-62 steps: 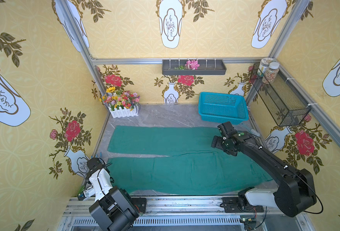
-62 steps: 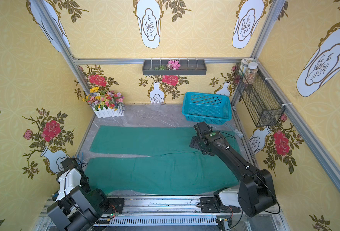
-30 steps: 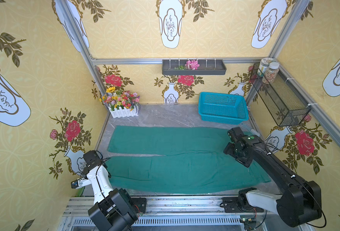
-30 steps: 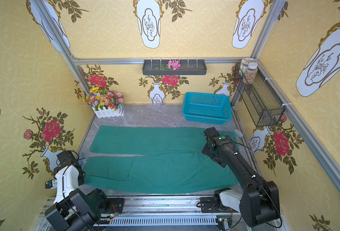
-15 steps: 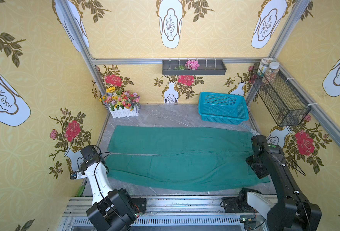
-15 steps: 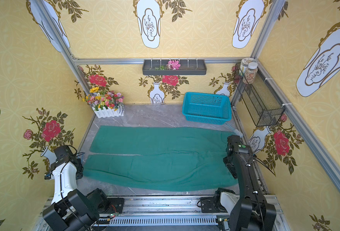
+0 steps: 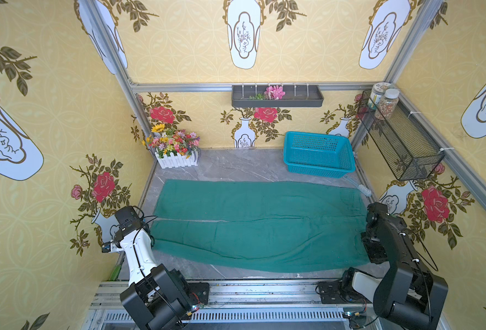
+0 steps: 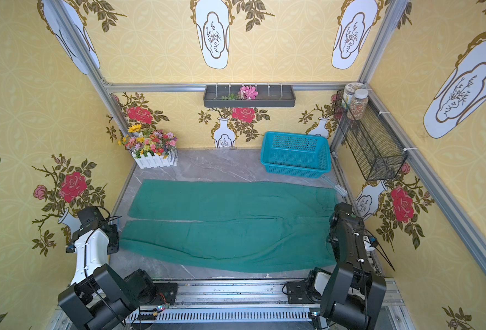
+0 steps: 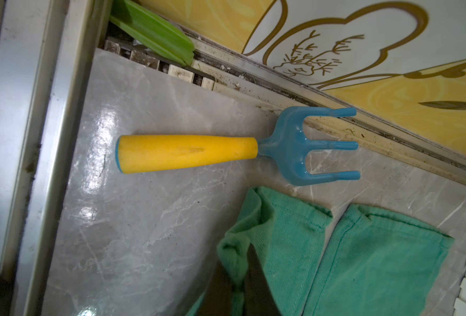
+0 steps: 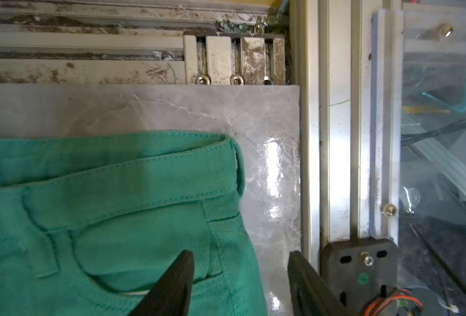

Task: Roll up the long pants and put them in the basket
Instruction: Fold the long pant at the center of the board.

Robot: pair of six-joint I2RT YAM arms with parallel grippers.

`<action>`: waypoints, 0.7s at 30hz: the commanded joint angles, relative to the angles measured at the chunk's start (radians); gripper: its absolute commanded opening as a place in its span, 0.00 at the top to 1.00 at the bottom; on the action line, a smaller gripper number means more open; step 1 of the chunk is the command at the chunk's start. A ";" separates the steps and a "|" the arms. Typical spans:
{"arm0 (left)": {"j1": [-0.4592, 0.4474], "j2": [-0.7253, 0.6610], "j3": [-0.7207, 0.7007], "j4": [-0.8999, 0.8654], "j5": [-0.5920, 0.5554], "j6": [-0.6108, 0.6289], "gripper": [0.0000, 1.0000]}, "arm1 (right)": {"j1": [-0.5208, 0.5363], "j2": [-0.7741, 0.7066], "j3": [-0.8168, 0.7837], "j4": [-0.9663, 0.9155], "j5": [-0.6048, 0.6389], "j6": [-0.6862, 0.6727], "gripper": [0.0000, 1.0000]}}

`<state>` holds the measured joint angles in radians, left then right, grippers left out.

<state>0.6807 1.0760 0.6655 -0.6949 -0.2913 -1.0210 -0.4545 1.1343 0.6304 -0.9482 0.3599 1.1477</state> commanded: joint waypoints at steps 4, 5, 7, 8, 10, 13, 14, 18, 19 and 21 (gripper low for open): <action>0.002 0.011 -0.001 0.051 0.027 0.019 1.00 | -0.046 0.006 -0.039 0.160 -0.082 -0.024 0.43; 0.001 0.012 -0.001 0.052 0.027 0.021 1.00 | -0.051 0.008 -0.039 0.165 -0.082 -0.029 0.43; 0.001 0.013 -0.004 0.053 0.027 0.020 1.00 | -0.069 0.012 -0.041 0.167 -0.081 -0.042 0.43; 0.001 0.014 -0.003 0.052 0.026 0.020 1.00 | -0.078 0.013 -0.041 0.166 -0.079 -0.049 0.43; 0.001 0.015 -0.005 0.050 0.025 0.019 1.00 | -0.102 0.013 -0.043 0.153 -0.065 -0.060 0.43; 0.002 0.015 -0.005 0.049 0.016 0.018 1.00 | -0.141 0.014 -0.057 0.181 -0.081 -0.094 0.43; 0.001 0.014 -0.007 0.048 0.014 0.018 1.00 | -0.151 0.015 -0.063 0.194 -0.086 -0.103 0.43; 0.001 0.016 -0.006 0.048 0.010 0.018 1.00 | -0.181 0.033 -0.085 0.243 -0.104 -0.140 0.43; 0.001 0.017 -0.006 0.048 0.009 0.018 1.00 | -0.187 0.039 -0.090 0.253 -0.109 -0.148 0.43; 0.002 0.016 -0.007 0.049 0.009 0.018 1.00 | -0.199 0.045 -0.101 0.275 -0.117 -0.163 0.43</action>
<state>0.6807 1.0901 0.6647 -0.6655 -0.2676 -1.0130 -0.6418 1.1717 0.5419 -0.7212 0.2573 1.0248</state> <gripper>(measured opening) 0.105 0.572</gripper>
